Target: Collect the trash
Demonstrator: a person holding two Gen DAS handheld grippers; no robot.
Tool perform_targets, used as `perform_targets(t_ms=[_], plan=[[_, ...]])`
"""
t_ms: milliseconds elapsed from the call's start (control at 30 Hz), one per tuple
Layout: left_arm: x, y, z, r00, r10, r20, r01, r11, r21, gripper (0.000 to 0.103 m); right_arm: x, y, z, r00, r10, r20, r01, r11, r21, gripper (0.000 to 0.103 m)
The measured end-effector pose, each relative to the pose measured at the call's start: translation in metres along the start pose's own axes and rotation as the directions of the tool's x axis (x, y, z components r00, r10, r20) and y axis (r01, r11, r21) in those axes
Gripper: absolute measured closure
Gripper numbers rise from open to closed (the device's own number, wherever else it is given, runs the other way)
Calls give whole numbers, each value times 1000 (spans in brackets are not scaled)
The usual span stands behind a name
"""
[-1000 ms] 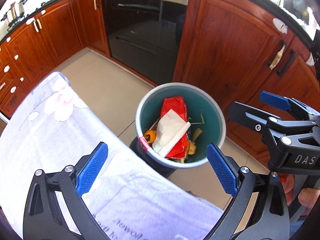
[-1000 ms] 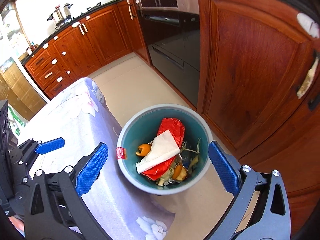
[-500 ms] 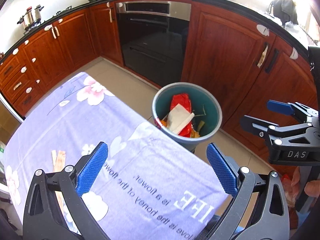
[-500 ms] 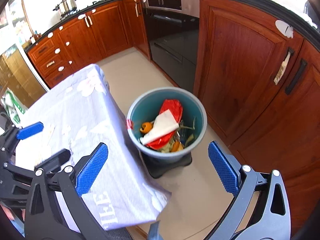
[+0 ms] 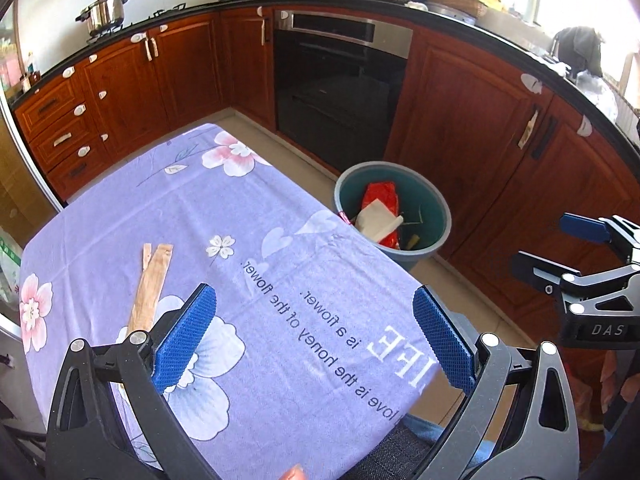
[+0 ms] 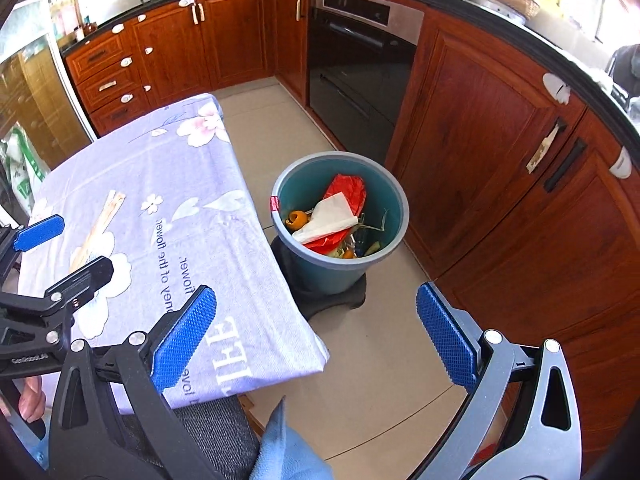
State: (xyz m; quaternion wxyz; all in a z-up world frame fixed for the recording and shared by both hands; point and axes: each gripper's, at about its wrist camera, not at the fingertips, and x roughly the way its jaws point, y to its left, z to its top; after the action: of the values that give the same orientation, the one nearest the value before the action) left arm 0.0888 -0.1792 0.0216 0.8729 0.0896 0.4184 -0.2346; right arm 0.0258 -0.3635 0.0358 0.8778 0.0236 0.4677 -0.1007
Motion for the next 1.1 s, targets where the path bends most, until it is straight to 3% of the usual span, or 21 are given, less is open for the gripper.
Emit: perform_targets(t_ms=[333,567,1100], plan=[[-10,1,-19,1000,29,3,-29,1000,-11,4,-7,10,-32,1000,-3,-12,3,1000,-20,7],[6,2,-31,998,56,-26,-57,998,-28,4,13,14,-46,999,-38,-24,36,998,-49,7],[47,7,-50,993,73,-90,-78,996,-48,4,46,13,-53,995,-28,-94,23,998,-50,7]])
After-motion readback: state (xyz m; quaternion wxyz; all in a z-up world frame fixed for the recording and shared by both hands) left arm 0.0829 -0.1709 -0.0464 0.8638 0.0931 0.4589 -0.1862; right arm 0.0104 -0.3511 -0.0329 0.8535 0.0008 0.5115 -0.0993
